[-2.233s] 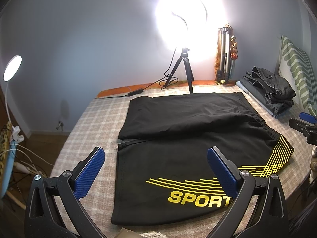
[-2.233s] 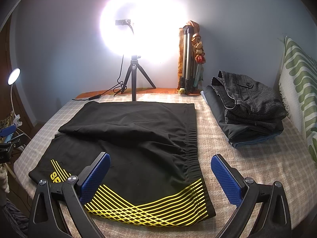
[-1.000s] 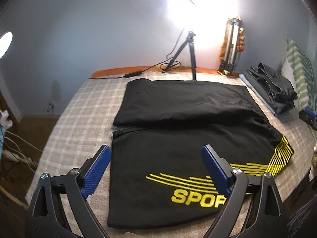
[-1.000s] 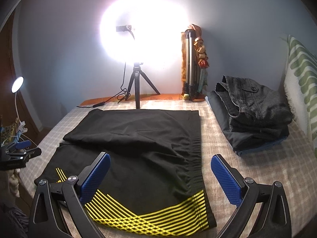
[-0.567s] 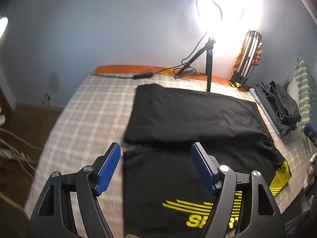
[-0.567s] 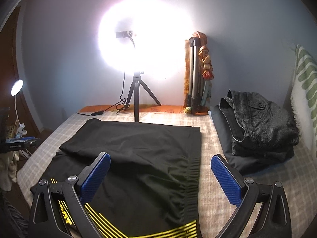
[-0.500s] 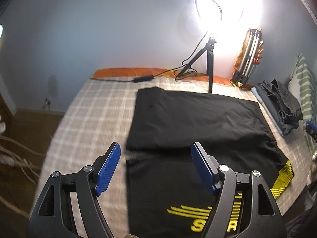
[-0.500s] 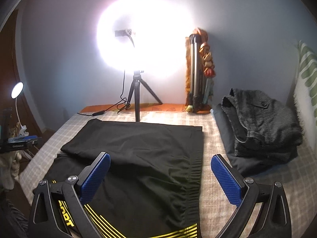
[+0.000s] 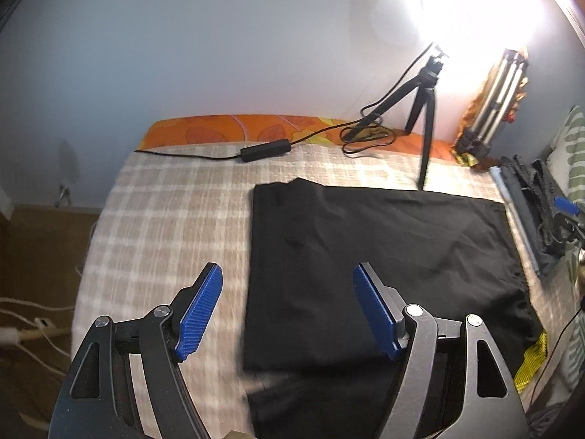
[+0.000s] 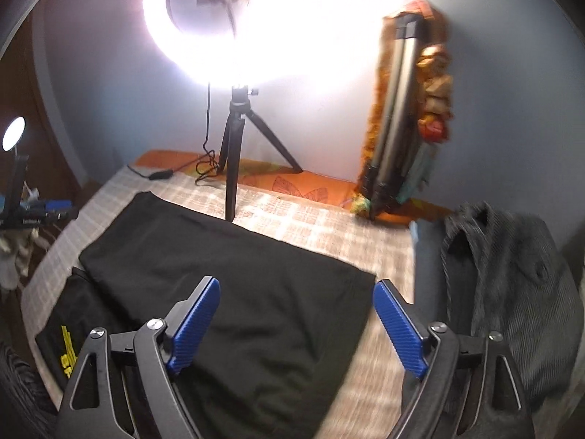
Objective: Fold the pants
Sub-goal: 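Reach both tools to the pants hem and close both grippers on it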
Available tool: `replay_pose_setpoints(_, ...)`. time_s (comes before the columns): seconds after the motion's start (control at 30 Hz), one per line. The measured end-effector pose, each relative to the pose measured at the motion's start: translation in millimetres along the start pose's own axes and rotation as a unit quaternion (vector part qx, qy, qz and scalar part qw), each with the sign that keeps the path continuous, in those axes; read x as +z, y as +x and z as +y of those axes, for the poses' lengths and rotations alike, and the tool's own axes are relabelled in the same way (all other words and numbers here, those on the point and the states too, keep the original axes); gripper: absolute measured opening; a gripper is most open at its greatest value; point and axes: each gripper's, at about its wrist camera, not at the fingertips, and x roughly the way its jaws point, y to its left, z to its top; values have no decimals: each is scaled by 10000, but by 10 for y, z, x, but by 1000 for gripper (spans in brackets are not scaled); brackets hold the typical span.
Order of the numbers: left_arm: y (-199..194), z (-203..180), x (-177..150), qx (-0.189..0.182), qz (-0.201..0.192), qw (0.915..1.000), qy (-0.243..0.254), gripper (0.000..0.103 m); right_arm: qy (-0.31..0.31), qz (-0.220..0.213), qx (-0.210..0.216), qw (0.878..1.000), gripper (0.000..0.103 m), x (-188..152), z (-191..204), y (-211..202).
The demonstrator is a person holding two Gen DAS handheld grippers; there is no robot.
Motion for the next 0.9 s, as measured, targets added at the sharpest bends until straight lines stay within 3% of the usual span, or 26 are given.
replay_pose_setpoints(0.23,513,102,352,69,261,9996,23,74,-841,487,171,9951,84,352,130,712)
replay_pose_setpoints(0.47,1051,19,562,230,496,9981,270,77,-1127,895,364,9889,86,457,126,1406)
replay_pose_setpoints(0.7,1380,12,596,434,708,9961,299,77,-1266,1164,595,9833,88,456,89,1757)
replay_pose_setpoints(0.9,1451,30,598,431,583,9972,183,80,-1231,1471,803,9781,90,364,-10,1944)
